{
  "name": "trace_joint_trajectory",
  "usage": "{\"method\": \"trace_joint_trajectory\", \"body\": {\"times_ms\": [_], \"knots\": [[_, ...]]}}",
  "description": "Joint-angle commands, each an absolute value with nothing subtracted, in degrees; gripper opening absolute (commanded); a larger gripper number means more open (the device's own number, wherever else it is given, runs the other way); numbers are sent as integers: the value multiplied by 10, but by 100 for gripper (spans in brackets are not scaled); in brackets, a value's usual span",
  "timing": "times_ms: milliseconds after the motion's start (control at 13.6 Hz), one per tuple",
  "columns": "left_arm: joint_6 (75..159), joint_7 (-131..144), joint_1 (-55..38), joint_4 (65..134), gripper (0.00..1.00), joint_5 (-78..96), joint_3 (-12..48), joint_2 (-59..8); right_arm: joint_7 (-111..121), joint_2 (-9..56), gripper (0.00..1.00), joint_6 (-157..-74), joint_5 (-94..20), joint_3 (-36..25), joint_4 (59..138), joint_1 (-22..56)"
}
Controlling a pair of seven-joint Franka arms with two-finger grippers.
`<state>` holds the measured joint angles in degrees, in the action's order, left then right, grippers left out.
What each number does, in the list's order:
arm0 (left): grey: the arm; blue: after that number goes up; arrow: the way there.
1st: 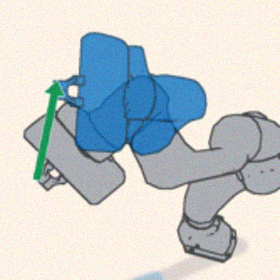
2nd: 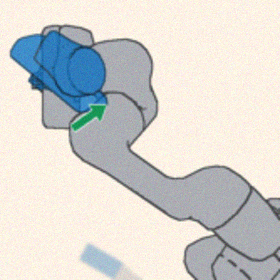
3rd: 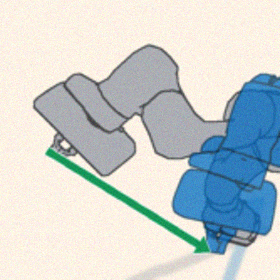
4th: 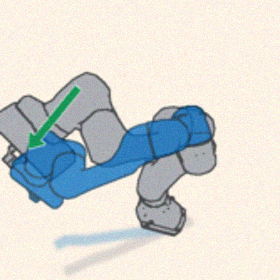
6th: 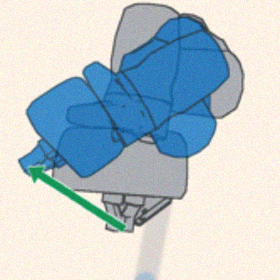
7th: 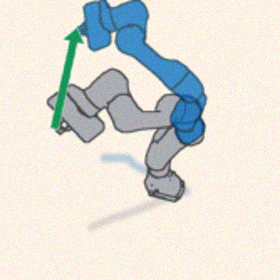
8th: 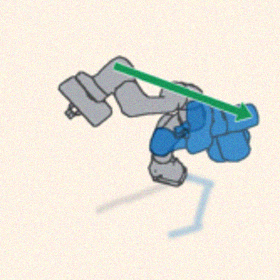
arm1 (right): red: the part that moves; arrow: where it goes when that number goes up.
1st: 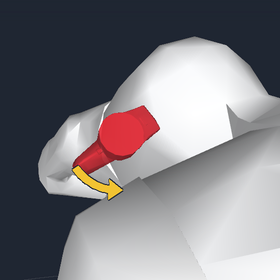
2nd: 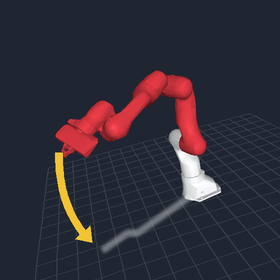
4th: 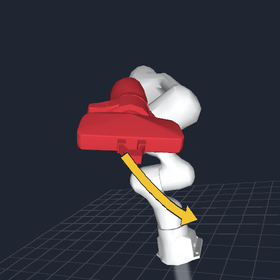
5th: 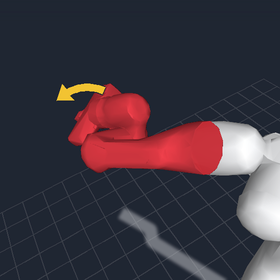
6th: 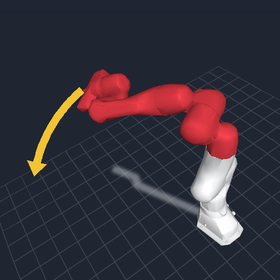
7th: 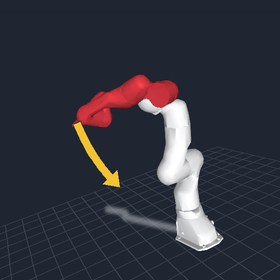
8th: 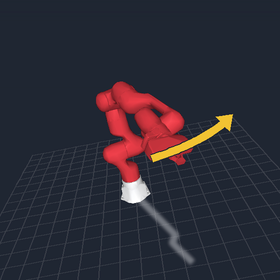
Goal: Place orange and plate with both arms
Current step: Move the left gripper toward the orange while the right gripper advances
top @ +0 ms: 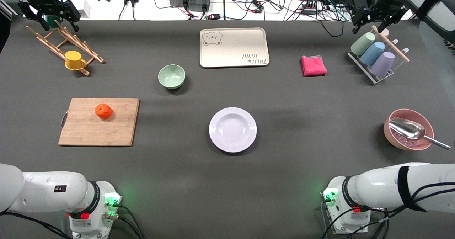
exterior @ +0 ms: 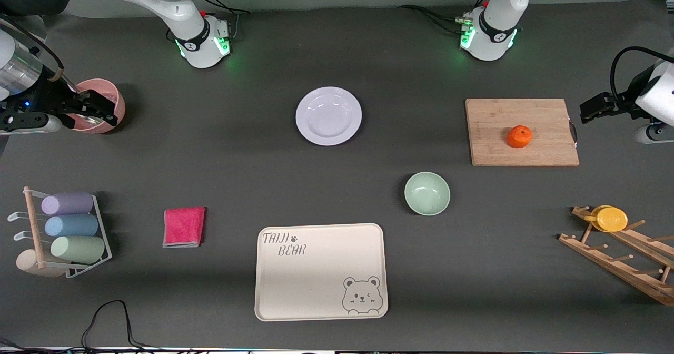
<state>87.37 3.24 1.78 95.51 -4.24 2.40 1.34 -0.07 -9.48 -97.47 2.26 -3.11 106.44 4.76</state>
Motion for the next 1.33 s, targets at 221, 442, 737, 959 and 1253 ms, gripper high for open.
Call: {"method": "trace_joint_trajectory", "body": {"times_ms": [221,442,737,959,1253], "knots": [[850,33,22,938,100,-40,30,4,13,-110,100,-962,24,17,1066,6],[834,28,18,940,100,-40,31,5,8,-110,100,-959,23,17,1072,7],[825,25,24,975,100,-40,28,39,10,-110,100,-959,8,9,1080,7],[836,20,25,1051,100,-40,23,91,12,-110,100,-964,-1,4,1086,6],[870,20,25,1190,100,-39,15,200,12,-112,100,-976,-24,4,1092,8]]}}
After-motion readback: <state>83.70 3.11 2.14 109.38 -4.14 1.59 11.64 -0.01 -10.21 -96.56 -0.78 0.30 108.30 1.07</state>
